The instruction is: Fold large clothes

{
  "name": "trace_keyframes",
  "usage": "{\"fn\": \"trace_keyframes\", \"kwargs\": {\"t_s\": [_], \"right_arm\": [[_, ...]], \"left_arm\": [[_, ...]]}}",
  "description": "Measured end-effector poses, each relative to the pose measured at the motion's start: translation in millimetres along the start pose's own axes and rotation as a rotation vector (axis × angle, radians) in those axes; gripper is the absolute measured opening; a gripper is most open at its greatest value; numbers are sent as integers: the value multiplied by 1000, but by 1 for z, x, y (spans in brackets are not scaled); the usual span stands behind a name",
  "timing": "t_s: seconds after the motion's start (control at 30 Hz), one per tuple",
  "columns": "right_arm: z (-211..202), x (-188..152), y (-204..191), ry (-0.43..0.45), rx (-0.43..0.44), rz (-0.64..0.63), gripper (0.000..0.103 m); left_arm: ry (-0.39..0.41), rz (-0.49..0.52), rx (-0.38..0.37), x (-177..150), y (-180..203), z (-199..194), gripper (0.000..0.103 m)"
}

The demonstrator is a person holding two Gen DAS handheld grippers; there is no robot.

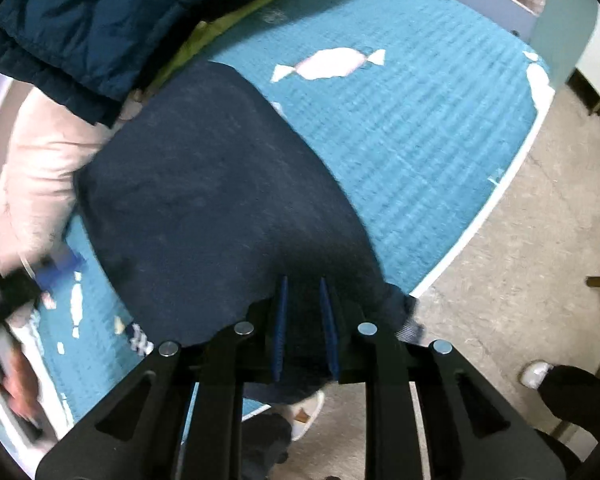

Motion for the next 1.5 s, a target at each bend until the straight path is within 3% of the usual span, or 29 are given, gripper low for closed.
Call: {"fn": "trace_keyframes", "kwargs": {"t_s": [0.13, 0.2, 0.3, 0.37, 0.57, 0.7, 0.93, 1.03, 1.1, 1.13, 1.17, 1.27, 1.4, 1.5], "right_arm": [[14, -23, 21, -67, -6, 59, 17], [27, -34, 35, -77, 1, 91, 13], [32, -51, 45, -55, 67, 159, 14], [30, -55, 45, -27, 86, 167, 14], [49, -52, 35, -16, -23, 140, 15], [46, -52, 36, -36, -47, 156, 15], [12, -51, 21, 27, -17, 173, 19], [-8, -43, 3, 73, -20, 133, 19], [-20, -39, -10, 103, -31, 106, 38], [-28, -37, -17, 121, -38, 93, 62], [-35, -35, -23, 144, -47, 83, 77], [-60, -34, -39, 233, -104, 59, 85], [-75, -40, -66, 240, -35, 48, 86], [-83, -50, -82, 245, -32, 38, 86]], "left_arm": [[12, -40, 59, 40, -16, 17, 56], [7, -83, 118, 58, -40, 32, 44], [-19, -151, 96, 64, -68, 46, 44], [-11, -144, 88, 64, -74, 52, 44], [-11, -128, 109, 69, -78, 67, 44], [-11, -84, 140, 63, -71, 55, 44], [11, -61, 124, 45, -57, 16, 45], [19, -45, 142, 32, -55, -5, 60], [45, -25, 162, 25, -53, -20, 73], [53, -10, 171, 22, -52, -25, 75], [60, 16, 202, 16, -52, -33, 80], [51, 72, 271, -3, -53, -48, 83], [52, 87, 294, -34, -57, -70, 86], [65, 112, 322, -57, -60, -87, 88]]}}
Point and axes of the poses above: each gripper's, at about its wrist camera, not at the fingertips, and z roughly the way its jaws point, y to its right, x to its top, the point moved 8 cm from there along z, roughly the way its jaws point, and after that the axes turned 3 degrees about -z, right-handed, at the moved point
